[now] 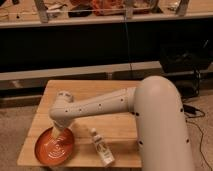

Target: Pick up the ceramic bowl

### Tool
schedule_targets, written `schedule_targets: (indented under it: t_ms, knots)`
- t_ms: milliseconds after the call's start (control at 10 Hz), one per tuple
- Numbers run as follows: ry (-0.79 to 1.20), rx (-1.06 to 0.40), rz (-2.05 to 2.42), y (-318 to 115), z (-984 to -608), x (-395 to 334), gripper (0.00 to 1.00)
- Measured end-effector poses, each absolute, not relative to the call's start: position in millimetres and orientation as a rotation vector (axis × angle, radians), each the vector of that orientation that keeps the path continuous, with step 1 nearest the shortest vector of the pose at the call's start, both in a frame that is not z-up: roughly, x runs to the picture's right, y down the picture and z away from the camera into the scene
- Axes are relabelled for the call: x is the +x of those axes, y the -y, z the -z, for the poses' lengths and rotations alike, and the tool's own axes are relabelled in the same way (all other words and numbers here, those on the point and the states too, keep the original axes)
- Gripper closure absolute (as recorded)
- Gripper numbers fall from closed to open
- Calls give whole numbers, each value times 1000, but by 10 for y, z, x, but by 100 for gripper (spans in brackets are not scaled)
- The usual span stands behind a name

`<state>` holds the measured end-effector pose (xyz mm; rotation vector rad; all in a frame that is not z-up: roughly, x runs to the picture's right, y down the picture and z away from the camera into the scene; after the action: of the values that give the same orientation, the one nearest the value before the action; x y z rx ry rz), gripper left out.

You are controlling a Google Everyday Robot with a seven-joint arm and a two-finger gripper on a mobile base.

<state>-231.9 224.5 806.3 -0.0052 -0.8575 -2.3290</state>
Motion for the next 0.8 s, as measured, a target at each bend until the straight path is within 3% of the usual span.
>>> schedule_targets:
  t_ms: [800]
  knots:
    - [829, -20, 2352, -2216, -8098, -2301, 22]
